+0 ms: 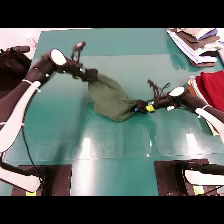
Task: Fold the shirts.
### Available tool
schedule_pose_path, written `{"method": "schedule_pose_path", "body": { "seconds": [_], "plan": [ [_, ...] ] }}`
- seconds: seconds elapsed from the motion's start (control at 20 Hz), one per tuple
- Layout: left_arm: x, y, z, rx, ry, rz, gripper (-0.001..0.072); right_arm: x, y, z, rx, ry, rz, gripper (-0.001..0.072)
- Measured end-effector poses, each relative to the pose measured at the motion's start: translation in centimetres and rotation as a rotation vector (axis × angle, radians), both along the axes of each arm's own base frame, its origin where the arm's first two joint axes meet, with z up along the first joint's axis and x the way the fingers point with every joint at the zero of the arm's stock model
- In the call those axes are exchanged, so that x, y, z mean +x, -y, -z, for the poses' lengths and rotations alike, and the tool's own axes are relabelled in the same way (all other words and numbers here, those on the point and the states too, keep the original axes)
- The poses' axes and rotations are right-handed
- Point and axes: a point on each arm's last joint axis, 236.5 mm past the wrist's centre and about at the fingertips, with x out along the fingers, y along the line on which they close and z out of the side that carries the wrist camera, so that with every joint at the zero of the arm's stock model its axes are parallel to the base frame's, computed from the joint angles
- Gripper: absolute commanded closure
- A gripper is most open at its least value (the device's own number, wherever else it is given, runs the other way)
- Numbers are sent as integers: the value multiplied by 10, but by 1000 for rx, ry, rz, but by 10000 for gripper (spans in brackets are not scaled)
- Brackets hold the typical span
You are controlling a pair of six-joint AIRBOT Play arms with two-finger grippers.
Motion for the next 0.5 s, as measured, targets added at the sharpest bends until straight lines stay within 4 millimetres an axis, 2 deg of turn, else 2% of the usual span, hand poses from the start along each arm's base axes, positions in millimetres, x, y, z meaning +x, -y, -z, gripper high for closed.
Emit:
{"method": "schedule_pose_path", "body": {
  "seconds": [0.1,0.2,0.25,0.35,0.45,0.5],
  "plan": [
    [-2,-5,-73,-9,167,18,679,18,6,-58,6,158,-17,693],
    [-19,-14,-163,-29,365,32,679,30,18,-136,5,346,-21,693],
    [-36,-18,-208,-40,466,43,680,30,25,-177,-6,439,-20,693],
    [-76,-21,-277,-64,626,74,680,20,39,-245,-50,583,-16,693],
    [-112,-19,-317,-65,733,113,679,4,53,-294,-105,681,0,693],
    [-125,-14,-325,-59,762,137,680,-3,59,-309,-132,706,11,693]
  ]
}}
